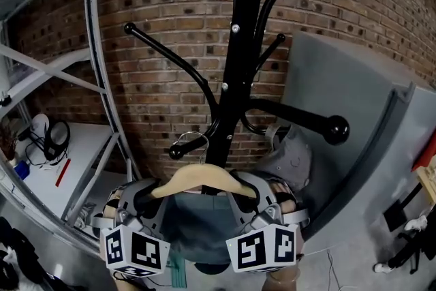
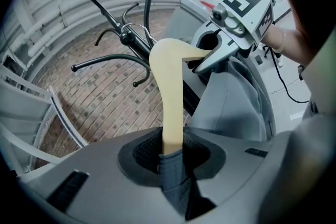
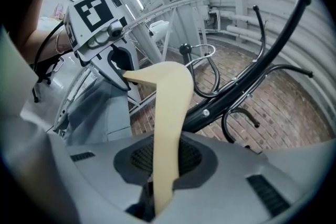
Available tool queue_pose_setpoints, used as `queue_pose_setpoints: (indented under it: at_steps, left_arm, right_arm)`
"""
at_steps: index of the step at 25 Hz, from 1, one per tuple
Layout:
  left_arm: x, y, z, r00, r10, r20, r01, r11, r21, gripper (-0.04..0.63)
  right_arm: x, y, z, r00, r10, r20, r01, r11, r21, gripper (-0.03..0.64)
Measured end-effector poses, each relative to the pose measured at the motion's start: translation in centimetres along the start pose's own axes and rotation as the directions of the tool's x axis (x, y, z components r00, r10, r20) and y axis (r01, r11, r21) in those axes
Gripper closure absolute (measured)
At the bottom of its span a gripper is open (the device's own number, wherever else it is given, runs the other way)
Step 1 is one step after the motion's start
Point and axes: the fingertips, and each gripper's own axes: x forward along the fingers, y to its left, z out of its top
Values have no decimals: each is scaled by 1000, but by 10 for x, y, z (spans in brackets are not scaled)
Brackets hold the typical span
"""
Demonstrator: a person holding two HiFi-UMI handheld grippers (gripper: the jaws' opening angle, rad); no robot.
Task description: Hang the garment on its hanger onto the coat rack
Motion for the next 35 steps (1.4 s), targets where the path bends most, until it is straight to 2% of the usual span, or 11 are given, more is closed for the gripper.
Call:
queue_pose_setpoints:
  at_steps: [11, 24, 26, 35]
  left_arm:
    - [32, -19, -21, 996, -67, -57, 66, 998, -21, 511]
    - [53, -36, -28, 992, -100, -82, 97, 995, -34, 511]
    - [56, -35, -28, 993, -91, -77, 89, 995, -34, 511]
    - [68, -31, -23, 999, 45, -26, -45, 999, 18, 503]
  right_arm:
    - [26, 18, -32, 995, 75, -72, -75, 997, 8, 558]
    - [35, 23, -53, 993, 90, -76, -87, 995, 39, 558]
    - [36, 22, -54, 994, 85, -65, -81, 995, 54, 558]
    - [37, 19, -58, 997, 42, -62, -37, 997, 75, 557]
